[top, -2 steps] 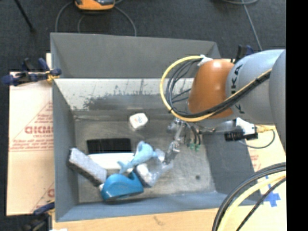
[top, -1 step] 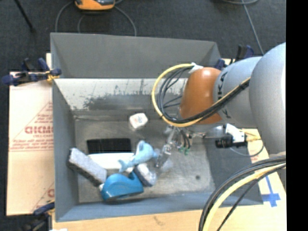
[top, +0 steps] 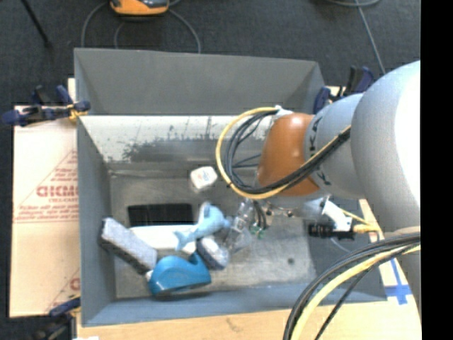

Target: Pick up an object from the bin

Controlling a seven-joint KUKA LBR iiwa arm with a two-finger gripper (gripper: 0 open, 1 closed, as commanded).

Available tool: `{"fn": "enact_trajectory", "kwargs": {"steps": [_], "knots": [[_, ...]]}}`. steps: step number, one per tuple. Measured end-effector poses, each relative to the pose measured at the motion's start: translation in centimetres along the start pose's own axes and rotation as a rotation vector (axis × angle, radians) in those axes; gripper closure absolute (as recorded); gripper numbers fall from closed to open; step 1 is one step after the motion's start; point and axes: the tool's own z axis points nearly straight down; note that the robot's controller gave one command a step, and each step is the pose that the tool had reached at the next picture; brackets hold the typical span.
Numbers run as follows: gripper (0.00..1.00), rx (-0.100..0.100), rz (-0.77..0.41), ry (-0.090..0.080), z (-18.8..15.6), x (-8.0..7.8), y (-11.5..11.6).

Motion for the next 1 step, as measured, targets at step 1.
{"fn": "enact_trajectory", "kwargs": {"steps": [1], "knots": [[1.0,0.0,0.0,0.0,0.0,0.0,0.0]]}}
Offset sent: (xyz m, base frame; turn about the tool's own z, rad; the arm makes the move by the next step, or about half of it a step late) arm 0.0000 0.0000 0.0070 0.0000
